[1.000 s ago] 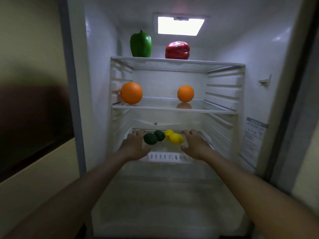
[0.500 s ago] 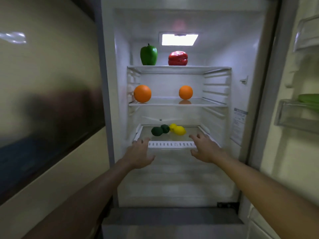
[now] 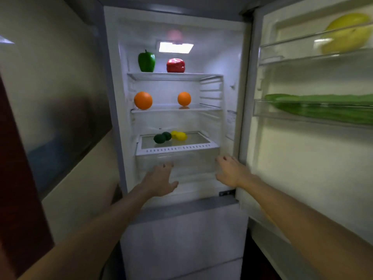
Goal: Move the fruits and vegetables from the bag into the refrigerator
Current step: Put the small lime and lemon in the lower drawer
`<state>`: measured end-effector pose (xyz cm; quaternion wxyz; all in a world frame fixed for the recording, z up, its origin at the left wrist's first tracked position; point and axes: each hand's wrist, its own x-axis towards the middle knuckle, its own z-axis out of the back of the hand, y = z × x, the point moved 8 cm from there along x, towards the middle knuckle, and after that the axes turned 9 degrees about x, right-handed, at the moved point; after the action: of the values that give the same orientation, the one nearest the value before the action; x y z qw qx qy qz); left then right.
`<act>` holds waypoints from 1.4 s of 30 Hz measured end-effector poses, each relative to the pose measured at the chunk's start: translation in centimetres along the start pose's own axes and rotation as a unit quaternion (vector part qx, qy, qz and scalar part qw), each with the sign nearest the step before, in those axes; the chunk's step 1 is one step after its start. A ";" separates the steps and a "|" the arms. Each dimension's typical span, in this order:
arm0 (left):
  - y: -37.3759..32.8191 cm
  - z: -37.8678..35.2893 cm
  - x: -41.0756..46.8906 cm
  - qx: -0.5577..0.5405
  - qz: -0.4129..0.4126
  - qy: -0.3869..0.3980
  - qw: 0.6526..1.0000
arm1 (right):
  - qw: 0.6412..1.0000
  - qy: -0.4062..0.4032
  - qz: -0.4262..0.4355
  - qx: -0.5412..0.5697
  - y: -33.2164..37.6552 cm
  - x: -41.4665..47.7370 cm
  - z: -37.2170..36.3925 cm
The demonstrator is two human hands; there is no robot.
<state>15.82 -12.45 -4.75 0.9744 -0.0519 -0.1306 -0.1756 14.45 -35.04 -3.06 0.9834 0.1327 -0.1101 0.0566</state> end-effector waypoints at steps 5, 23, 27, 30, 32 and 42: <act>-4.5 -0.3 -2.5 -0.002 -0.050 0.023 0.999 | 0.999 -0.025 -0.043 -0.004 -2.2 -6.2 2.2; -34.8 3.5 -7.7 -0.036 -0.264 0.017 0.964 | 0.973 -0.067 -0.194 -0.107 -13.6 -31.2 12.0; -42.6 4.2 -11.2 -0.052 -0.314 0.022 0.948 | 0.963 -0.074 -0.239 -0.104 -17.3 -39.0 15.0; -48.2 4.5 -14.1 -0.054 -0.347 0.034 0.936 | 0.951 -0.073 -0.281 -0.103 -20.1 -45.5 17.1; -52.0 4.7 -16.5 -0.059 -0.371 0.041 0.926 | 0.941 -0.080 -0.307 -0.119 -21.8 -49.9 18.6; -71.2 6.5 -32.7 -0.088 -0.504 0.046 0.858 | 0.873 -0.107 -0.453 -0.146 -26.0 -76.2 23.5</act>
<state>-40.60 -67.18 -3.44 0.7485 -0.0566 -0.0775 -0.6561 -60.48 -72.64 -5.10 0.8918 0.0278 -0.1497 -0.4261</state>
